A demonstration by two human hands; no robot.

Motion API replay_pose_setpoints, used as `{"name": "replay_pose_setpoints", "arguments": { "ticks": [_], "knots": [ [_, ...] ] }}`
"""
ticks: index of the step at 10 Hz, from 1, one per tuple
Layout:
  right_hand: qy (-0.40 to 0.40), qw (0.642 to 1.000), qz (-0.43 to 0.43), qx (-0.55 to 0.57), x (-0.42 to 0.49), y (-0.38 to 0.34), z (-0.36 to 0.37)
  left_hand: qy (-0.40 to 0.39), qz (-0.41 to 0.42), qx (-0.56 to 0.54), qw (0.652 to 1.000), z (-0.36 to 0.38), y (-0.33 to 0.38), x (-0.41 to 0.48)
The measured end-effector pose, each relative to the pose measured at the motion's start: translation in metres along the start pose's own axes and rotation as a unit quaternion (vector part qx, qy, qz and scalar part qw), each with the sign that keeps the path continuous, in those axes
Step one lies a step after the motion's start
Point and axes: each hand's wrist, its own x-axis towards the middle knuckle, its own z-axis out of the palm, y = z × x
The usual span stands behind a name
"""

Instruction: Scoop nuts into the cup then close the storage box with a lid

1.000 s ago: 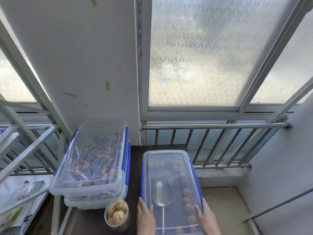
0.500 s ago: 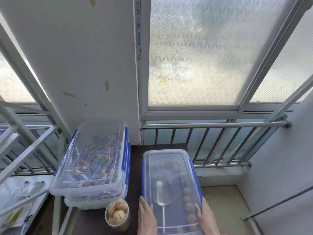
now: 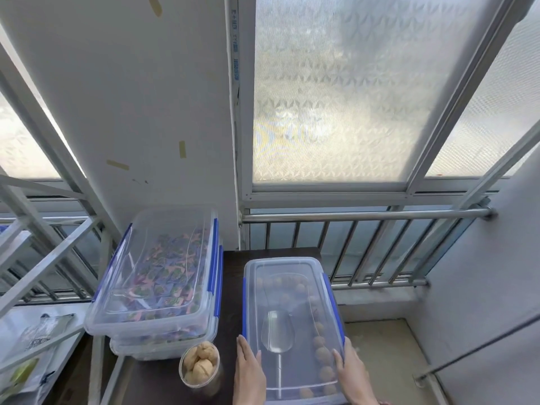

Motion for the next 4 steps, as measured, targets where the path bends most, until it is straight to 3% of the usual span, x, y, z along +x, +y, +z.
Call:
{"name": "replay_pose_setpoints", "arguments": {
  "ticks": [2,4],
  "knots": [
    [-0.012,1.0,0.006,0.018,0.0,-0.007,-0.006,-0.014,-0.036,0.001,0.999,-0.01,0.006,-0.002],
    [-0.028,0.998,0.037,-0.052,0.01,-0.018,-0.01,-0.074,-0.049,0.012,0.996,-0.032,0.011,0.0]
  ]
}}
